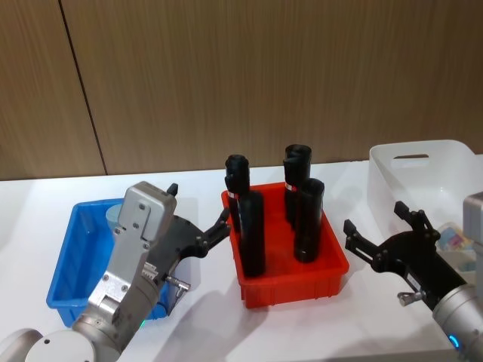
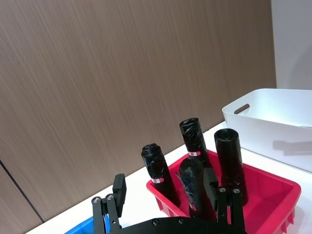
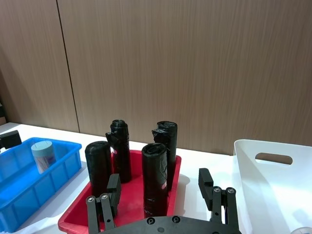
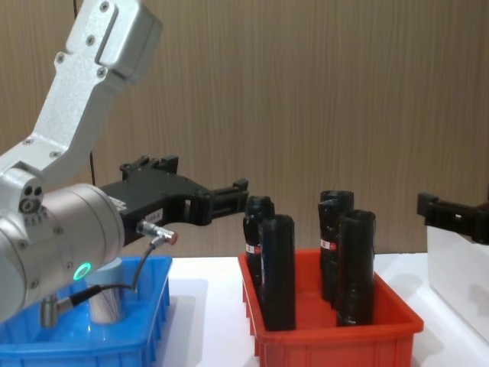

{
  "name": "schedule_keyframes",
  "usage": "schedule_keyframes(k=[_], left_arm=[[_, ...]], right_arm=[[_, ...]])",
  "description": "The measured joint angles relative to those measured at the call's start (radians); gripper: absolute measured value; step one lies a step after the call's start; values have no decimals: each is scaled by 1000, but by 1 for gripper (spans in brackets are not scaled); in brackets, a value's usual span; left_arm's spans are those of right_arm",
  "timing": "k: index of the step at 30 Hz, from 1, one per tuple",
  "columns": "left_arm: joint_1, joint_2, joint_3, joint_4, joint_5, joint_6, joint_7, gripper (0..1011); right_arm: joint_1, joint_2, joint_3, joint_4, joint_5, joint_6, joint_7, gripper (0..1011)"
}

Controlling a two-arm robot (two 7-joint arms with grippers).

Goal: Pick the cotton swabs from the blue box and place them into the white box.

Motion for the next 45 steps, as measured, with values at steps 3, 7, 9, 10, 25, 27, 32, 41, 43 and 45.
schedule_keyframes(k=[3,7,9,10,25,27,32,41,43,45], left_arm=[[2,1,0,-1,1,-4,2,1004],[2,1,0,-1,1,-4,2,1004],[2,1,0,-1,1,-4,2,1004],[2,1,0,0,1,-4,2,1004],[2,0,0,1,0,-4,2,1004],[2,0,0,1,0,-4,2,1004],[2,0,0,1,0,-4,2,1004],[2,0,0,1,0,-4,2,1004],[2,0,0,1,0,-4,2,1004],[2,0,0,1,0,-4,2,1004]], right_arm=[[0,0,0,0,0,0,0,1002],[0,0,0,0,0,0,1,1001],[1,0,1,1,0,0,3,1002],[1,0,1,2,0,0,3,1001],[79,-29,4,103,22,19,86,1002],[102,-37,4,133,23,24,107,1001],[145,-53,2,190,24,29,146,1002],[237,-87,-5,323,23,24,239,1002],[260,-95,-6,358,24,17,263,1002],[282,-103,-7,394,27,9,286,1002]])
